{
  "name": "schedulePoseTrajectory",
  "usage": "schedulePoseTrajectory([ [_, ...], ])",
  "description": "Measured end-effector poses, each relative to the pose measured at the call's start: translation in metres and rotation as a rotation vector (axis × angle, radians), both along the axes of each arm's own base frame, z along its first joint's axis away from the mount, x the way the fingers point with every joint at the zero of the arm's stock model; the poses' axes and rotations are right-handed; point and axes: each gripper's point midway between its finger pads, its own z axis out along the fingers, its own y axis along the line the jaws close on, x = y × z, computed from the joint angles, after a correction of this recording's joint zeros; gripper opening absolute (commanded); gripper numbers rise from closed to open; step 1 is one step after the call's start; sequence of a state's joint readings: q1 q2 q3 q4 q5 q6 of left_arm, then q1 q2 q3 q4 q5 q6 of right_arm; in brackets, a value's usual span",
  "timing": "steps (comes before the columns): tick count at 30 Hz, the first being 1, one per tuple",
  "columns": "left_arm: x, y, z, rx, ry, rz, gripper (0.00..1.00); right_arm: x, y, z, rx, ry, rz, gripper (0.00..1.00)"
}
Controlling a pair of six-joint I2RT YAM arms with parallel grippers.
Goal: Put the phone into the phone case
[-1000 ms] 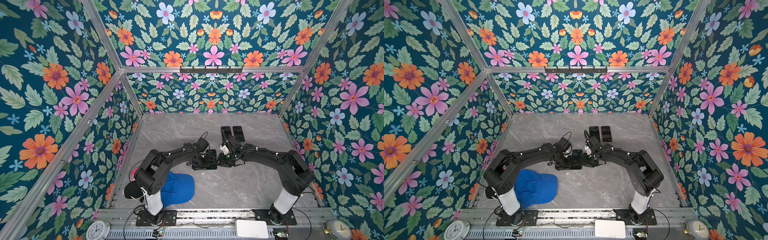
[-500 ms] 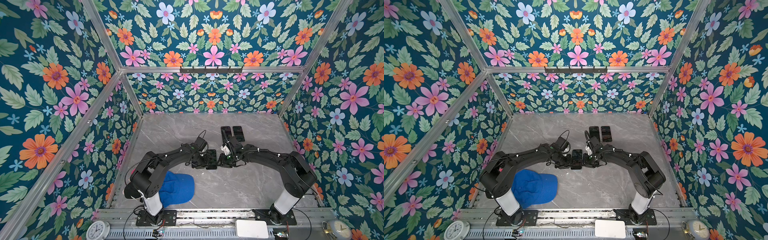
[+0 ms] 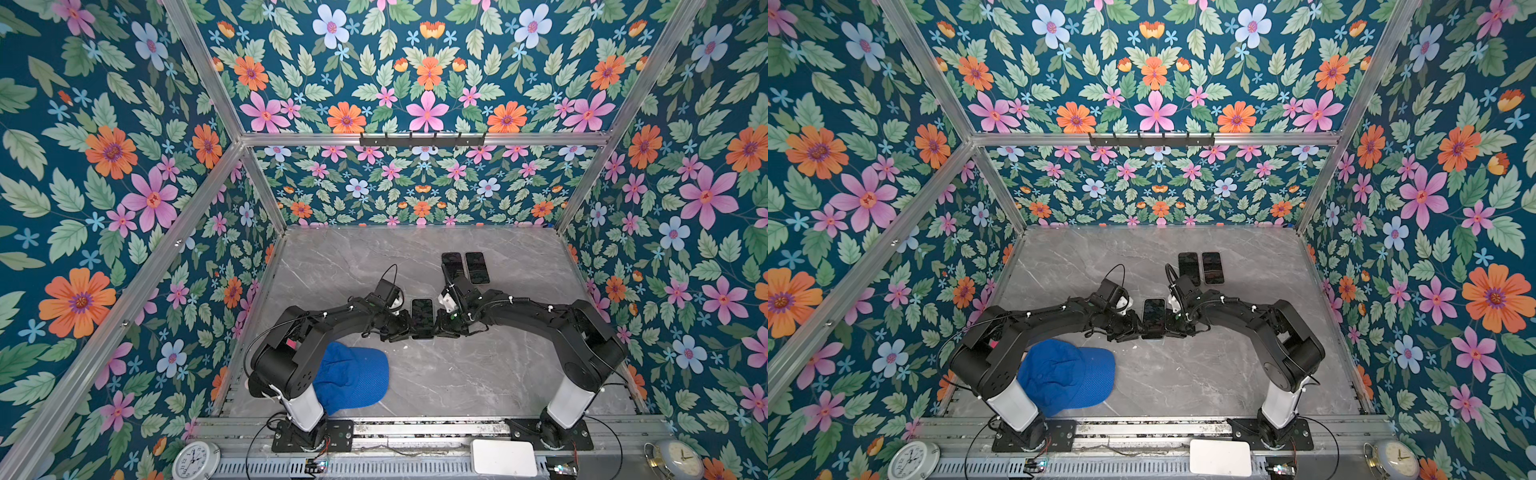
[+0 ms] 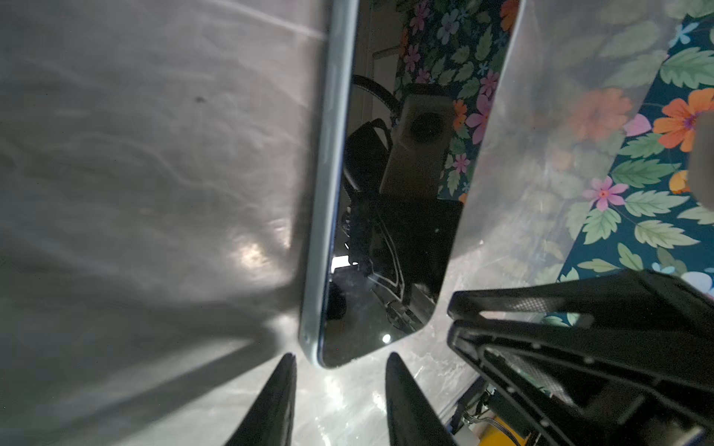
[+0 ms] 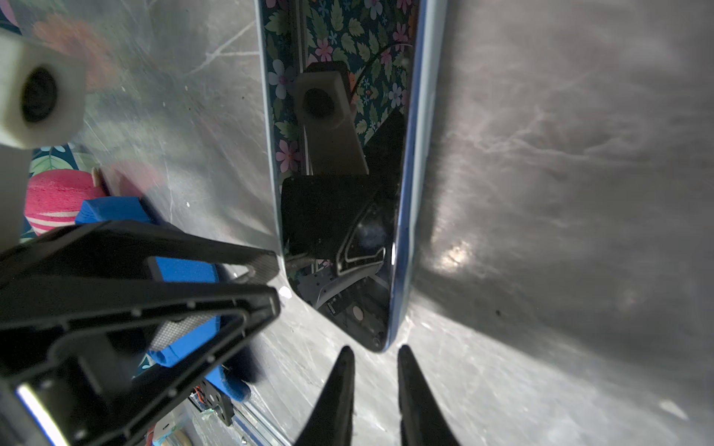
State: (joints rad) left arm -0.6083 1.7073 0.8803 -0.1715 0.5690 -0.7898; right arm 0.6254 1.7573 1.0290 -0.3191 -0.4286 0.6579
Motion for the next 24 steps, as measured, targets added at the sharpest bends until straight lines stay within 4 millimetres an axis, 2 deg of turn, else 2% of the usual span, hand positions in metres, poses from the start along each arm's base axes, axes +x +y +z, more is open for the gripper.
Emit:
schedulePoseTrajectory([
  [24, -0.0005, -0.0047, -0.0065, -0.051, 0.008, 0.003, 0.38, 0.0011, 0.0062, -0.0022, -0.009, 0.012, 0.008, 0.15],
])
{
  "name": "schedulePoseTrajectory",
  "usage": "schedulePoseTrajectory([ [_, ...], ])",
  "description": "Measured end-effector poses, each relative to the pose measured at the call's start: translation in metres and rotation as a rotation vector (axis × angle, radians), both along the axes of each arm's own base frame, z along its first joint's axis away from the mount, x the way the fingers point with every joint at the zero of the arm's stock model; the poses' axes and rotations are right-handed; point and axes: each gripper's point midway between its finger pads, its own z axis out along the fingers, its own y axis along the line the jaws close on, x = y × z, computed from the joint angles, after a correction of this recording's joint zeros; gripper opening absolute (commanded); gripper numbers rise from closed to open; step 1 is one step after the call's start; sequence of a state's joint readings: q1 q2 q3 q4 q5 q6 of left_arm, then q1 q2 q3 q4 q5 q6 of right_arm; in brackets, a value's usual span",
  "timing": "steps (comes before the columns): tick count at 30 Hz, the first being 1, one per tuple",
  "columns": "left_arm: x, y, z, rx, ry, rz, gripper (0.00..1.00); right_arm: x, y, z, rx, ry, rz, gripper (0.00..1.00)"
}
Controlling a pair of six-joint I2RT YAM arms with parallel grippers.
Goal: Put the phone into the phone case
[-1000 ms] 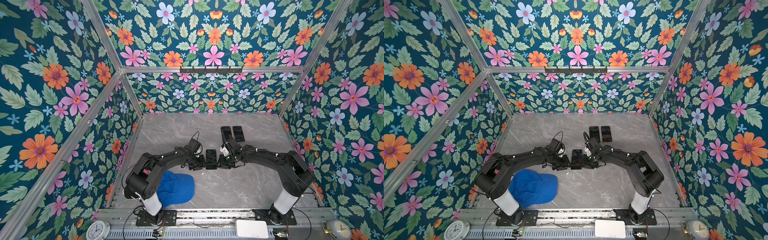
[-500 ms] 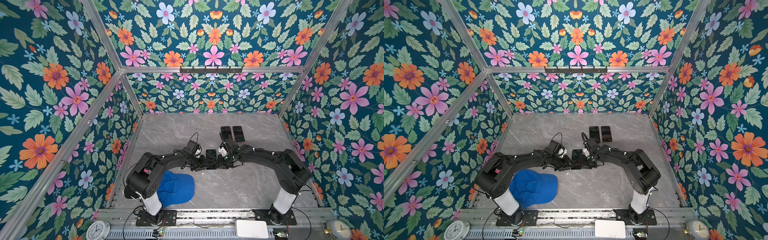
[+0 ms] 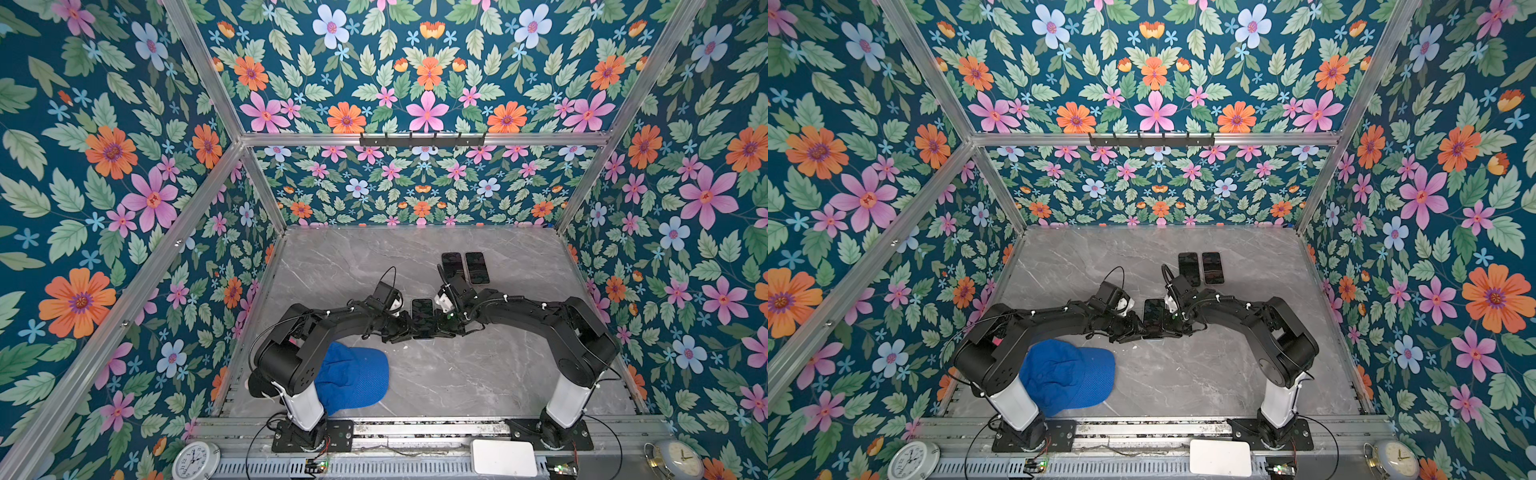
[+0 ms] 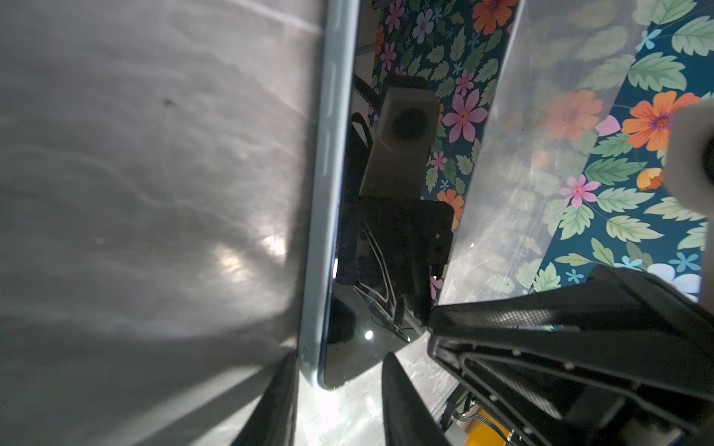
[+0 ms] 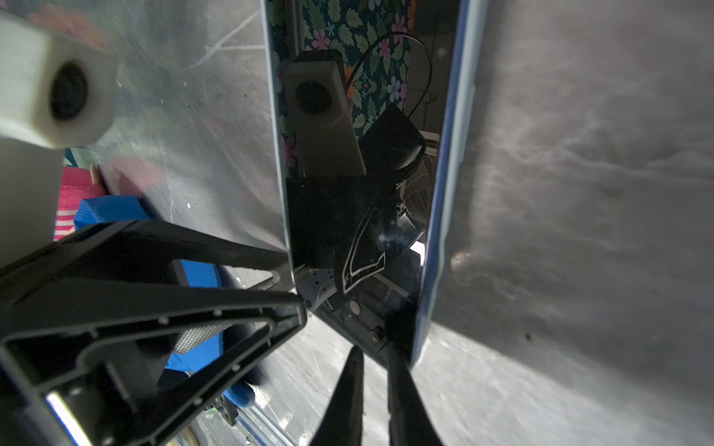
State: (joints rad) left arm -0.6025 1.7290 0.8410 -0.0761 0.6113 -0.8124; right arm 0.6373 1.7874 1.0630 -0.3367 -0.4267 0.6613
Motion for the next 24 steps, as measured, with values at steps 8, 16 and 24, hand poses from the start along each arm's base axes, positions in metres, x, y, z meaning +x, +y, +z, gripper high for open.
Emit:
schedulePoseTrajectory([
  [8, -0.001, -0.001, 0.000, -0.008, 0.001, -0.003, 0.37, 0.002, -0.010, 0.003, -0.066, -0.029, -0.013, 0.15],
  [16, -0.001, -0.001, 0.000, -0.015, -0.002, -0.005, 0.37, 0.000, -0.011, -0.005, -0.078, -0.013, -0.012, 0.15],
  [24, -0.001, -0.001, 0.000, -0.019, 0.005, 0.004, 0.36, -0.001, -0.009, -0.008, -0.070, -0.005, -0.007, 0.12],
])
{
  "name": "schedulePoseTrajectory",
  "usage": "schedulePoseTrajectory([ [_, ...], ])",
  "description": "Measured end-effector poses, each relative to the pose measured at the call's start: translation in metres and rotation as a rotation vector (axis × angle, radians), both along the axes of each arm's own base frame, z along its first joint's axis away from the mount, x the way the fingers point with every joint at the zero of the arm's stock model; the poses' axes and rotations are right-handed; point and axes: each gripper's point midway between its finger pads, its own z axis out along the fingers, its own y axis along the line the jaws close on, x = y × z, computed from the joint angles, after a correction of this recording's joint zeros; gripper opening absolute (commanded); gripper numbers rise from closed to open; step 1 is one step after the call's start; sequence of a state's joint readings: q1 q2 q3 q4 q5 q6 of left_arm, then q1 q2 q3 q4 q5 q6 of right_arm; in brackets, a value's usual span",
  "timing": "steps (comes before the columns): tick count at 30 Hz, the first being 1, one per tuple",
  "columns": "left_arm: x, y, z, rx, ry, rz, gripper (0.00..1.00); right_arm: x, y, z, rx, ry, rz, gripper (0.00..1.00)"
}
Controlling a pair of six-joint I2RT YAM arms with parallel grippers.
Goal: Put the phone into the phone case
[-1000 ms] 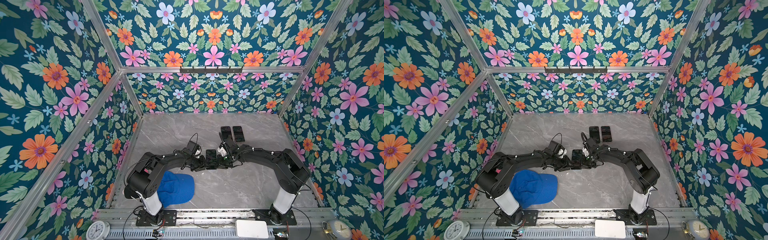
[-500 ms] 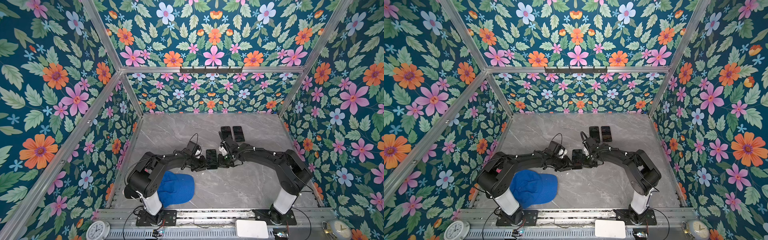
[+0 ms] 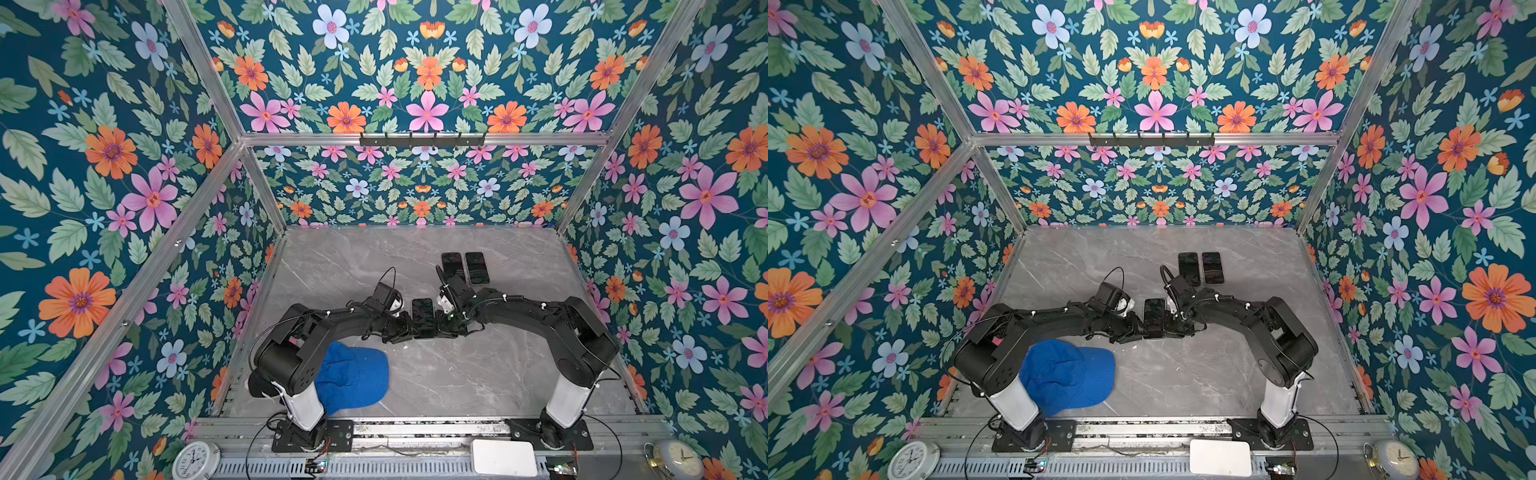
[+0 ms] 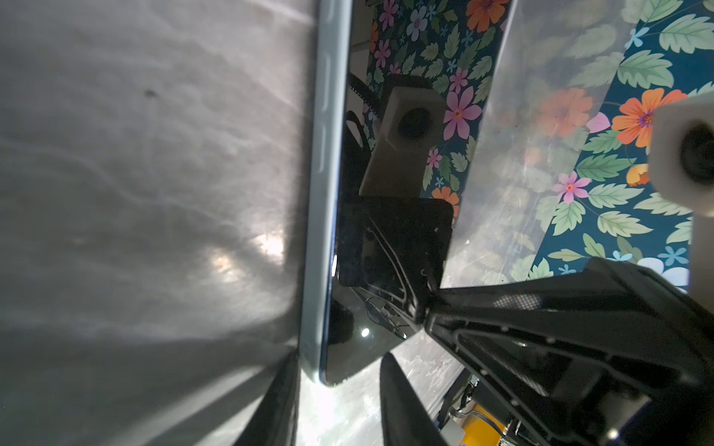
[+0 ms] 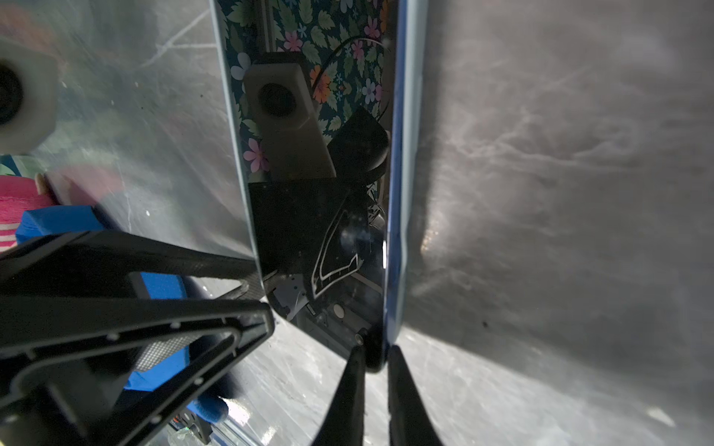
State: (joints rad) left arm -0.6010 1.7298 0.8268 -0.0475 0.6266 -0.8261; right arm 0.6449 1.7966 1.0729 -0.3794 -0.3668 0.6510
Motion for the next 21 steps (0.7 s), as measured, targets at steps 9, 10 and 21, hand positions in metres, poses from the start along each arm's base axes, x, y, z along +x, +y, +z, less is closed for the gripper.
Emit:
schedulePoseTrajectory([
  [9, 0.0001, 0.0002, -0.0010, -0.005, 0.001, 0.008, 0.34, 0.0001, 0.0019, -0.0015, 0.006, 0.008, -0.004, 0.10],
  [10, -0.0001, 0.0004, -0.0014, -0.005, 0.002, 0.009, 0.33, -0.0001, 0.0024, -0.0016, 0.008, 0.010, -0.005, 0.10],
  [21, -0.0008, 0.0013, -0.0033, -0.008, 0.007, 0.020, 0.27, -0.0008, 0.0040, -0.0038, 0.017, 0.028, -0.017, 0.09],
])
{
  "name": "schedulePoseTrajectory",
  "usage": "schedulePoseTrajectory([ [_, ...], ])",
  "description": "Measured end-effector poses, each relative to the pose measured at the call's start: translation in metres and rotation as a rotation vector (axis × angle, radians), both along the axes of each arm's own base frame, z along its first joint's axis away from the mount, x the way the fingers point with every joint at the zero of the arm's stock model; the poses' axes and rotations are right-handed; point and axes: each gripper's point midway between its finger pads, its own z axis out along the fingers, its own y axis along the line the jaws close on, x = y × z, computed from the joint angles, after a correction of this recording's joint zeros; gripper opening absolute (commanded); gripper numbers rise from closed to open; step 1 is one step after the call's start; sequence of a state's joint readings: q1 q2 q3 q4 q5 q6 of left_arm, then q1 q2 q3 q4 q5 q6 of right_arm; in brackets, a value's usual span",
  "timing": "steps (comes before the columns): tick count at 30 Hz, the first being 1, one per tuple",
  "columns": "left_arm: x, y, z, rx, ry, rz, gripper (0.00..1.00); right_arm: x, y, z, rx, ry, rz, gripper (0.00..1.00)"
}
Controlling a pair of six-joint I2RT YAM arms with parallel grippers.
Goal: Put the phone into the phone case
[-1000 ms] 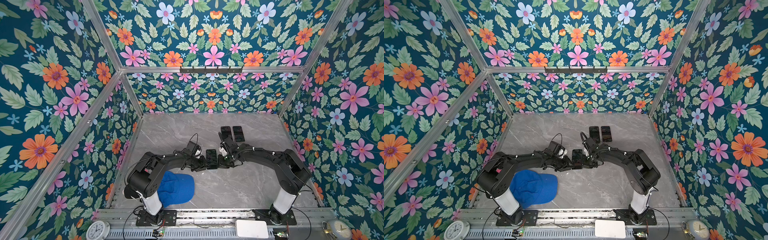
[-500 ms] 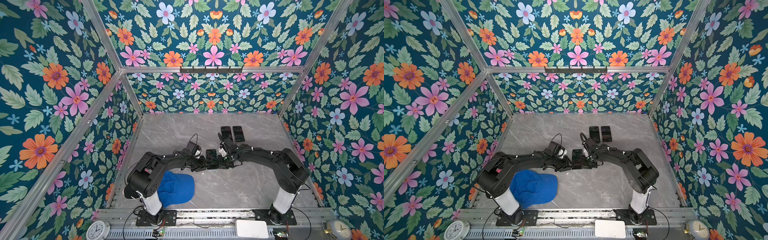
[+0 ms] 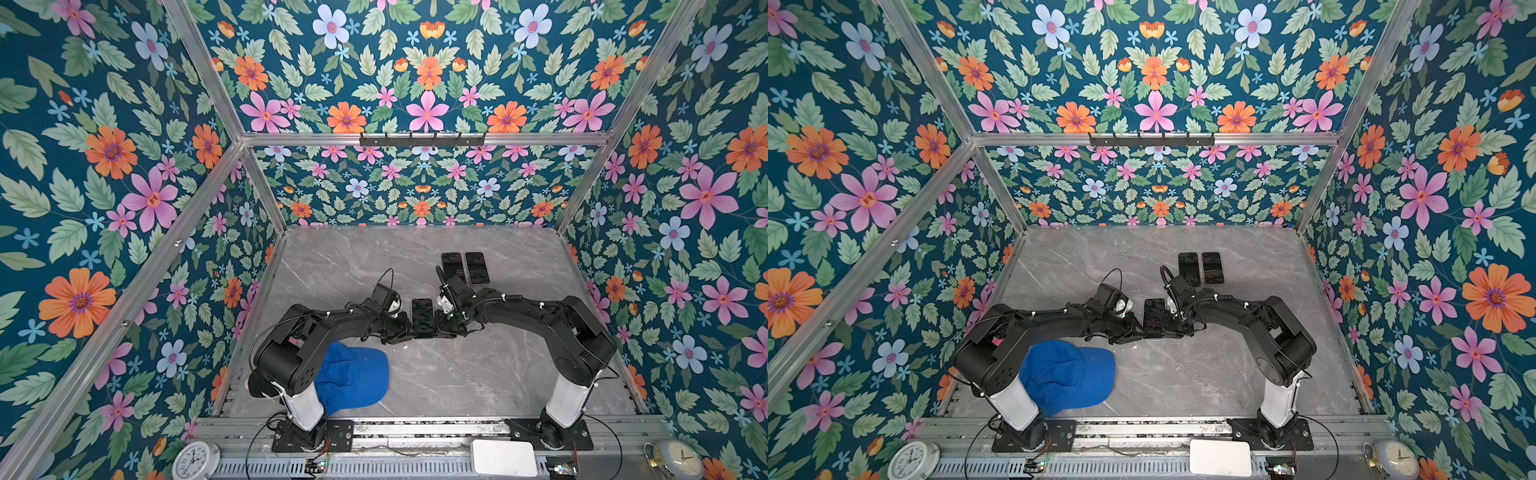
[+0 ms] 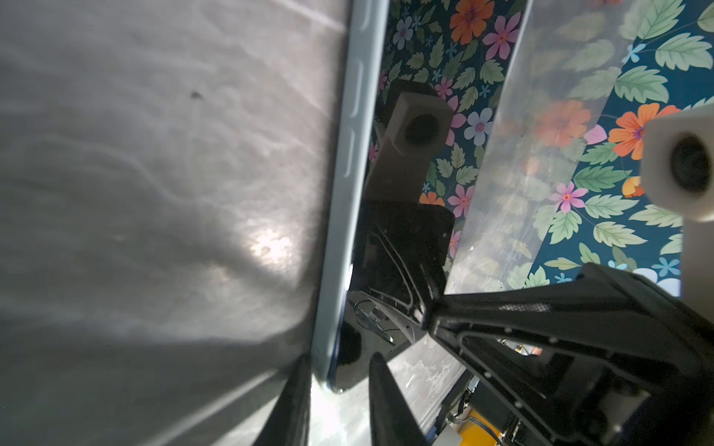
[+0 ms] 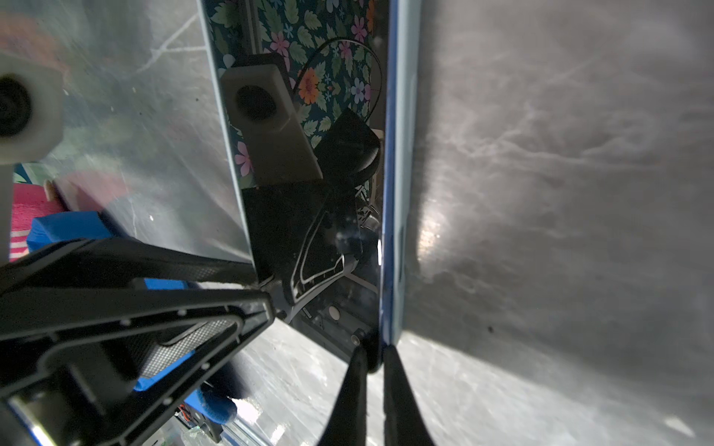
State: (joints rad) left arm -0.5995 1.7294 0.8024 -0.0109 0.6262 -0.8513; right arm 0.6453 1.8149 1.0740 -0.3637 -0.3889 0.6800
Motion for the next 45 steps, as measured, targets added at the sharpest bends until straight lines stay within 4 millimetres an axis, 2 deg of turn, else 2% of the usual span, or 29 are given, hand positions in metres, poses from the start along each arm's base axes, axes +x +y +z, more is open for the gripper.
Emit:
schedulePoseTrajectory([
  [16, 0.000, 0.001, 0.000, 0.007, 0.001, 0.008, 0.26, 0.000, -0.002, 0.001, -0.018, -0.003, -0.001, 0.08],
  [22, 0.003, -0.001, 0.015, 0.008, -0.034, -0.022, 0.28, 0.004, -0.004, 0.015, -0.033, -0.055, 0.015, 0.20],
  [32, -0.005, 0.006, 0.009, 0.059, -0.005, -0.043, 0.35, 0.004, -0.007, 0.007, -0.059, -0.046, 0.013, 0.25],
  [41, -0.010, 0.002, 0.002, 0.063, 0.019, -0.063, 0.35, 0.001, -0.004, -0.001, -0.048, -0.020, 0.019, 0.25],
  [45, -0.011, 0.000, 0.000, 0.059, 0.030, -0.069, 0.31, 0.002, -0.003, -0.003, -0.043, -0.018, 0.020, 0.25],
])
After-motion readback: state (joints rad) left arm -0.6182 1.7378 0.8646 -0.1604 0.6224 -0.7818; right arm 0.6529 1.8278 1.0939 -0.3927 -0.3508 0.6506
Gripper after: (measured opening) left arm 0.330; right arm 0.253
